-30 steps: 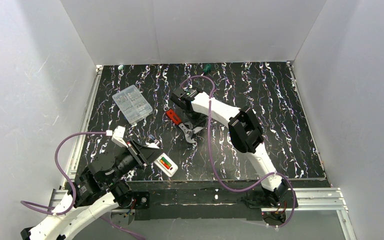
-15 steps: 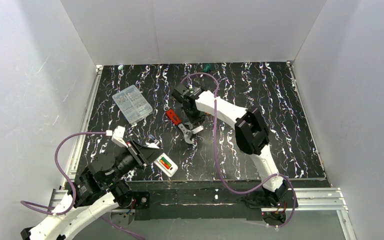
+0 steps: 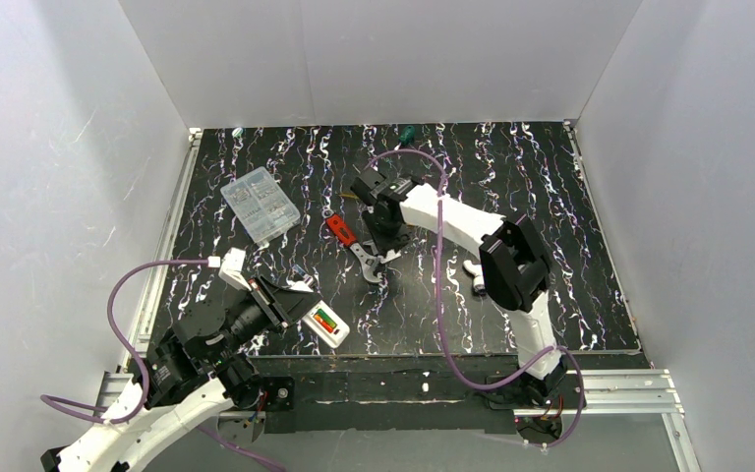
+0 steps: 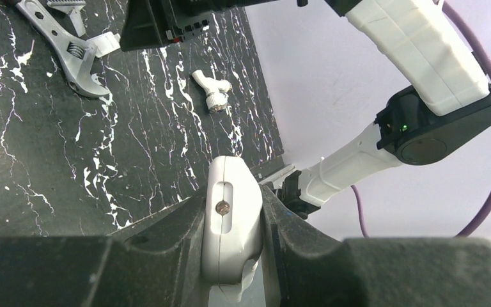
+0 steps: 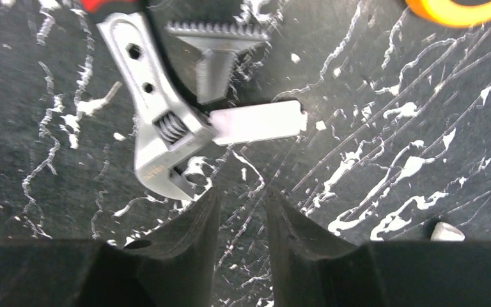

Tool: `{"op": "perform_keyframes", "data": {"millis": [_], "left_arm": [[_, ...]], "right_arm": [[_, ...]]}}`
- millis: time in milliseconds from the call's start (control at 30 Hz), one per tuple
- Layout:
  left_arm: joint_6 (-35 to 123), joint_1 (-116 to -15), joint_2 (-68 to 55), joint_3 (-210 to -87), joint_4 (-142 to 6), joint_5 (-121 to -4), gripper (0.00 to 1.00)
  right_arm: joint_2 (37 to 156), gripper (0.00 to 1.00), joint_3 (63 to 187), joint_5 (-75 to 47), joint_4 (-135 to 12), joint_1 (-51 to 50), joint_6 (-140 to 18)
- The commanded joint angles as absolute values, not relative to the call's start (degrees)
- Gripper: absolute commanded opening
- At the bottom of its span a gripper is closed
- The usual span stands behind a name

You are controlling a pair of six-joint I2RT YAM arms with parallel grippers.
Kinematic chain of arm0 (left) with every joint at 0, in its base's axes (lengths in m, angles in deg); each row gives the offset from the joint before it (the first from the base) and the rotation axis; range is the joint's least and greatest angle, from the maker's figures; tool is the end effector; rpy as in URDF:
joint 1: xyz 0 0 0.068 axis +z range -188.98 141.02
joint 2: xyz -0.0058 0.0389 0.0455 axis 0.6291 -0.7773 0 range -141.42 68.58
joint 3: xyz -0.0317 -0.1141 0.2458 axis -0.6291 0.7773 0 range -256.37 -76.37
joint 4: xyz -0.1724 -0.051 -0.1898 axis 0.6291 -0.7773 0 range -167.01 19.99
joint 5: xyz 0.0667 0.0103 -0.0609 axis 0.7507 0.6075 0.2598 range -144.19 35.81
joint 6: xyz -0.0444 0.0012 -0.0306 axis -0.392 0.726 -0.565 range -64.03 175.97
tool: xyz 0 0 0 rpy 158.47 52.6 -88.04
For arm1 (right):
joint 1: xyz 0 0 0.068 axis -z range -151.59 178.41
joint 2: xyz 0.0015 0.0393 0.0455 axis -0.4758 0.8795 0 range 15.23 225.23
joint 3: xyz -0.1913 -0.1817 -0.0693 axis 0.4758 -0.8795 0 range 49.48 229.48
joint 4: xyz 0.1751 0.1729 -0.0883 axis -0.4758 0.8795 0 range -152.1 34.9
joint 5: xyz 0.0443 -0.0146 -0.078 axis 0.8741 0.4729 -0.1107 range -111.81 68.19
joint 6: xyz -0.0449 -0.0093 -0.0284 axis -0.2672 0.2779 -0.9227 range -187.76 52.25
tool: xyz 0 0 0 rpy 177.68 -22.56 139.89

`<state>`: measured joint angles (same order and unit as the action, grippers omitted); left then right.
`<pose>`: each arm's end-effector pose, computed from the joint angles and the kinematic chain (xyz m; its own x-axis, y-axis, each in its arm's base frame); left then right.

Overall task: Load the batteries into the remote control
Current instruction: Place the battery cover at the center of the board, then turn over the battery cover at the center of the board.

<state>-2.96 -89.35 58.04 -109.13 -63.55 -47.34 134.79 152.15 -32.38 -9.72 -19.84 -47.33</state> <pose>0.0418 -0.0438 0.3624 -0.4398 -0.8022 -0.4037 0.6223 0.0519 -0.7811 0.2984 0.3243 0.2274 -0.8245 -0.4086 -0.3915 -0.4295 0.9023 -0.0371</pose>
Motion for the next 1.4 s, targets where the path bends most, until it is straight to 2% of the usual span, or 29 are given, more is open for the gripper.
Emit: {"op": "perform_keyframes", "data": {"millis": [0, 67, 167, 500, 700, 900, 1100, 1300, 1367], "left_arm": [[-2.6, -89.3, 59.1, -110.8, -61.5, -47.1, 0.00], [-2.5, -89.3, 59.0, -110.8, -61.5, -47.0, 0.00], [-2.5, -89.3, 58.8, -110.8, -61.2, -47.1, 0.00], [-2.4, -89.3, 57.9, -111.3, -61.0, -47.3, 0.00], [-1.7, -89.3, 57.8, -112.3, -62.0, -47.2, 0.00], [-2.1, -89.4, 57.7, -111.7, -61.6, -47.1, 0.00], [-2.2, -89.3, 57.2, -112.1, -61.8, -47.4, 0.00], [-1.4, -89.3, 57.7, -113.2, -63.3, -47.2, 0.00], [-1.0, -89.3, 58.0, -113.7, -64.3, -46.9, 0.00]], "right_arm": [[129.0, 0.43, 146.7, -28.2, -14.4, -15.9, -44.8], [127.3, 0.49, 143.8, -25.0, -16.0, -14.5, -44.0], [125.4, 0.52, 139.2, -22.3, -18.8, -13.4, -43.0], [123.7, 0.53, 133.4, -21.4, -25.2, -10.8, -44.1], [124.4, 0.54, 135.9, -15.8, -24.4, -8.0, -46.4], [125.6, 0.52, 137.8, -16.8, -22.7, -7.9, -51.6], [127.3, 0.49, 139.1, -12.5, -28.0, -7.9, -60.2], [127.8, 0.58, 139.0, -2.4, -32.1, -7.9, -76.8], [127.1, 0.57, 139.6, -0.7, -31.7, -7.9, -83.7]]}}
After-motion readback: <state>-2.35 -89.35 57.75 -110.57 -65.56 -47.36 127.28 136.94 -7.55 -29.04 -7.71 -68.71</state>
